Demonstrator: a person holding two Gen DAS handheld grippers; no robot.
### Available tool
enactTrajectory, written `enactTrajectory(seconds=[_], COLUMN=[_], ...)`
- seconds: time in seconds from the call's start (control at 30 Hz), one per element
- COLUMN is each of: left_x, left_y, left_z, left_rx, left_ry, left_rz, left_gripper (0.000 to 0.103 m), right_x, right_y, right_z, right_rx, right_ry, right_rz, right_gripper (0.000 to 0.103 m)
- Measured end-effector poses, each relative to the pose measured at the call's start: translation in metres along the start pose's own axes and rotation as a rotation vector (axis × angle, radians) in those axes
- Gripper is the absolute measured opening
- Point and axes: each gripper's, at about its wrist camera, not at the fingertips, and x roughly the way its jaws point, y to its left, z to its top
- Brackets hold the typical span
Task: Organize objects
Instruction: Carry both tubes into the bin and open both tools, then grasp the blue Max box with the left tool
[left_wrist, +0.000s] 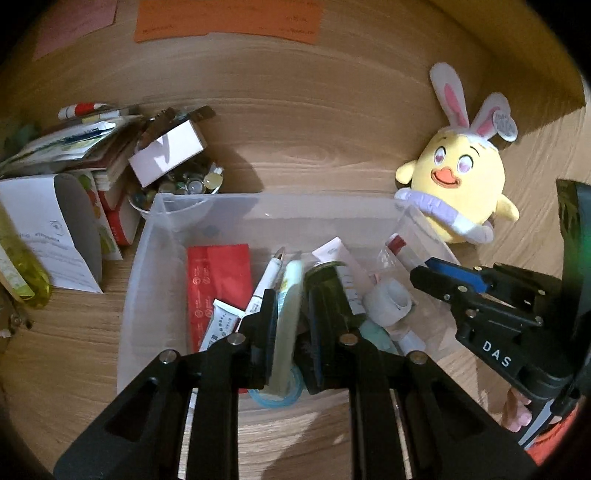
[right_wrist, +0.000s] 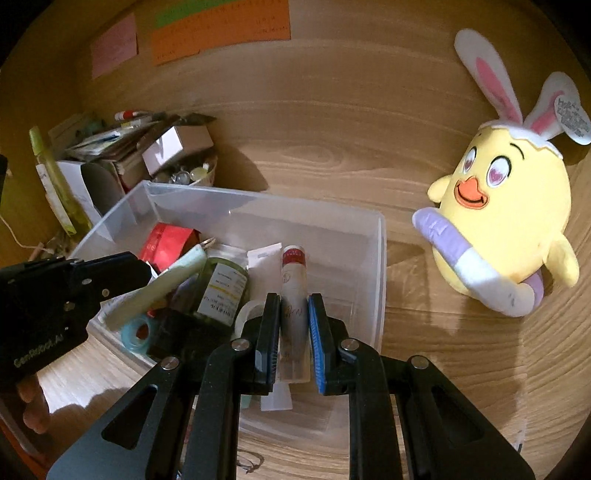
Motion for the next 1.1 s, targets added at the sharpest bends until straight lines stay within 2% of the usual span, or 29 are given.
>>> enactTrajectory(seconds=[0.07, 0.1, 0.13, 0.17, 0.23, 0.4, 0.53, 0.73, 1.0, 1.07, 1.1], left_x=[-0.003, -0.006, -0.009, -0.013, -0.021, -0.043, -0.059, -0.061, -0.036, -0.031, -0.029], left_y=[-0.003, -0.004, -0.005, -0.007, -0.01, -0.02, -0.026, -0.034, -0.051, -0.054, -0.056], left_z=[-0.002, -0.003, -0.003, -0.004, -0.005, -0.013, -0.028, -0.057, -0.1, -0.105, -0.108], left_rx=[0.016, 0.021, 0.024, 0.03, 0.04, 0.074, 0.084, 0.121, 0.182, 0.197, 0.203], left_ry=[-0.005, -0.011, -0.017, -0.027, -0.047, -0.083, -0.093, -0.04, 0.115, 0.137, 0.148], left_rz=[0.006, 0.007, 0.008, 0.009, 0.012, 0.015, 0.006, -0.005, -0.047, -0.051, -0.055], left_gripper=[0.022, 0.03, 0.038, 0.041, 0.052, 0.069, 0.087, 0.089, 0.089, 0.089, 0.088], right_x=[0.0, -0.001, -0.003, -0.005, -0.012, -0.036, -0.058, -0.079, -0.077, -0.072, -0.07], right_y=[0.0, 0.0, 0.0, 0.0, 0.0, 0.004, 0.006, 0.002, -0.003, -0.001, 0.0], right_z=[0.0, 0.0, -0.001, -0.001, -0.002, -0.006, -0.016, -0.039, -0.072, -0.08, -0.084], right_rx=[-0.005, -0.007, -0.011, -0.013, -0.012, -0.029, -0.044, -0.054, -0.058, -0.067, -0.072], right_ry=[0.009, 0.007, 0.003, 0.0, -0.015, -0.051, -0.084, -0.088, -0.028, -0.008, 0.003], right_rz=[0.002, -0.002, -0.007, -0.01, 0.0, 0.021, 0.033, 0.039, 0.033, 0.029, 0.026], right_gripper=[0.014, 0.016, 0.021, 0.024, 0.039, 0.042, 0.053, 0.054, 0.054, 0.057, 0.062])
